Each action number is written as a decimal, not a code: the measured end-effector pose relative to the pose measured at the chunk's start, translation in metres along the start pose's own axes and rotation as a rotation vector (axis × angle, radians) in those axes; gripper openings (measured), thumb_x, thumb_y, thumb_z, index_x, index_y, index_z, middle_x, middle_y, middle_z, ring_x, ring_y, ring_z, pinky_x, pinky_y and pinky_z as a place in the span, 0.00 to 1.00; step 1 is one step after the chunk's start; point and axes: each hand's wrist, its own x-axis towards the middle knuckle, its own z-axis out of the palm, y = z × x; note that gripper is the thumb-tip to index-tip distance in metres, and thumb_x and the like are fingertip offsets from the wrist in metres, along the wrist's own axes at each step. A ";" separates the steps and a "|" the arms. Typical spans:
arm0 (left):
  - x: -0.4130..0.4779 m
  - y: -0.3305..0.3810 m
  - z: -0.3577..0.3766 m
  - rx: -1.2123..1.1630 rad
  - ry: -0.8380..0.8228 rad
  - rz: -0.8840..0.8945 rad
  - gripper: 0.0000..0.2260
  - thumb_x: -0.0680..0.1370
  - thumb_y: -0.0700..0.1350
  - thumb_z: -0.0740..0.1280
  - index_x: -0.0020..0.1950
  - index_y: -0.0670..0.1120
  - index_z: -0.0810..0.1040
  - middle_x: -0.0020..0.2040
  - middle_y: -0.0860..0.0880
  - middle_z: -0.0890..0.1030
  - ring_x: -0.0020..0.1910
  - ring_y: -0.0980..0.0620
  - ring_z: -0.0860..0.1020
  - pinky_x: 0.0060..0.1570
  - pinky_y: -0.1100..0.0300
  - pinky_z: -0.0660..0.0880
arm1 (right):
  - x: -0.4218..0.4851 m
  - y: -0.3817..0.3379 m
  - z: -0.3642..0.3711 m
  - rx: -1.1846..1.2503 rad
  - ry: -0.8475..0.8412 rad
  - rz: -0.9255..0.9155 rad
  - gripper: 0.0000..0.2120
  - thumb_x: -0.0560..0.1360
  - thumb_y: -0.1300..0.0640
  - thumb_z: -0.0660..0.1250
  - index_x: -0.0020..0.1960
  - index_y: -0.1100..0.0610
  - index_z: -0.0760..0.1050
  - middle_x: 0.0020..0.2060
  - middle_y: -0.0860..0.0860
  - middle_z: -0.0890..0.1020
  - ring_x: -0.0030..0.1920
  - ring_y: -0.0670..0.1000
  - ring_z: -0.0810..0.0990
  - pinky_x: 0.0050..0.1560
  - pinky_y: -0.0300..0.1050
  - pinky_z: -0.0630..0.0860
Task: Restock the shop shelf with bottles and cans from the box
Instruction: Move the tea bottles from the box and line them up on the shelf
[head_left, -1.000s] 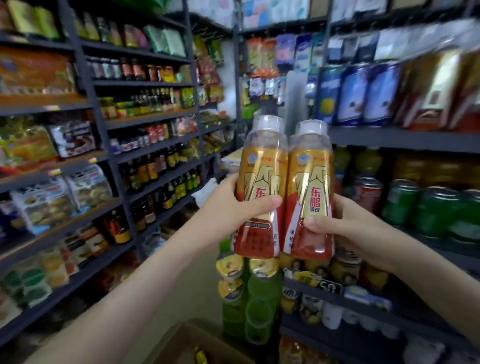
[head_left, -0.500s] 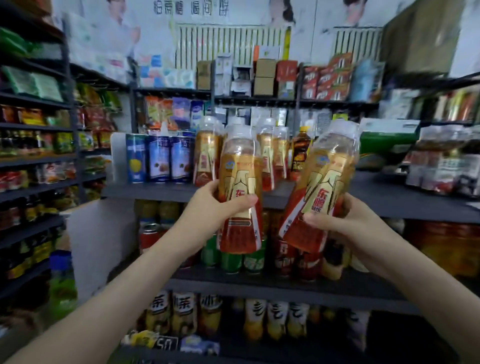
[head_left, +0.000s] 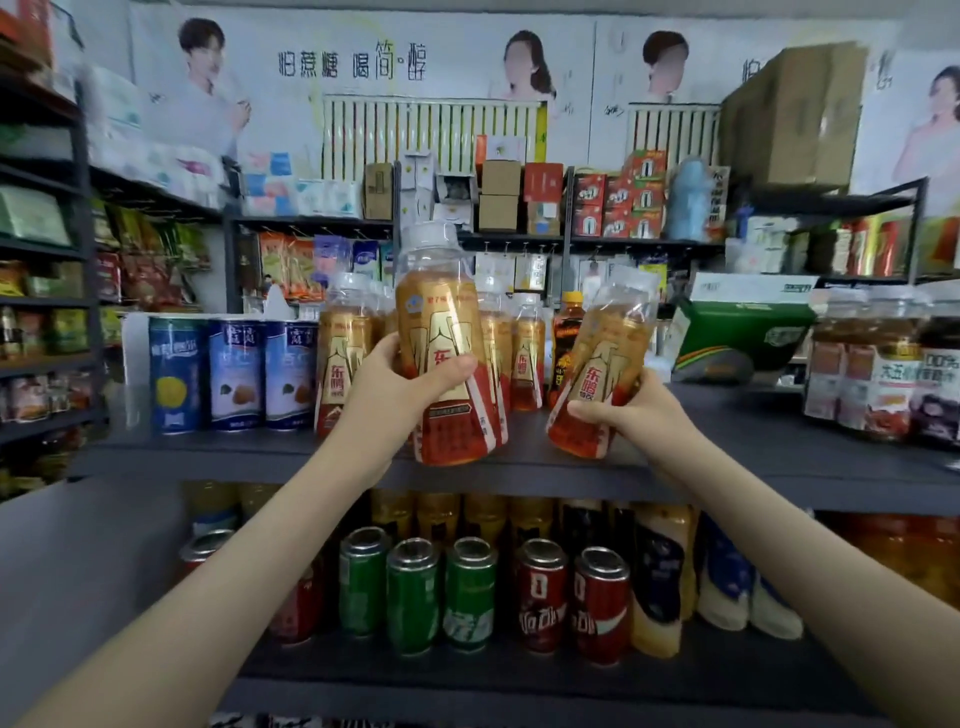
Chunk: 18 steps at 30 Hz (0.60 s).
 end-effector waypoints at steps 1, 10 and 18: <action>0.007 -0.004 0.000 0.002 0.006 -0.003 0.28 0.63 0.54 0.75 0.61 0.50 0.73 0.49 0.56 0.82 0.46 0.60 0.82 0.46 0.59 0.78 | 0.015 0.005 0.004 -0.013 -0.027 0.031 0.35 0.61 0.55 0.81 0.63 0.55 0.68 0.55 0.50 0.80 0.55 0.51 0.80 0.58 0.53 0.77; 0.039 -0.022 -0.003 -0.009 0.011 -0.003 0.24 0.60 0.55 0.73 0.55 0.54 0.75 0.47 0.57 0.83 0.44 0.60 0.82 0.41 0.64 0.77 | 0.109 0.023 0.024 -0.085 -0.357 0.157 0.28 0.67 0.67 0.75 0.64 0.57 0.69 0.54 0.54 0.81 0.55 0.54 0.80 0.53 0.51 0.78; 0.043 -0.025 0.003 -0.005 0.057 0.003 0.29 0.59 0.56 0.74 0.59 0.52 0.76 0.50 0.55 0.84 0.47 0.59 0.83 0.44 0.61 0.77 | 0.153 0.047 0.044 -0.217 -0.346 0.116 0.30 0.67 0.62 0.76 0.65 0.57 0.67 0.57 0.52 0.79 0.59 0.53 0.77 0.62 0.53 0.74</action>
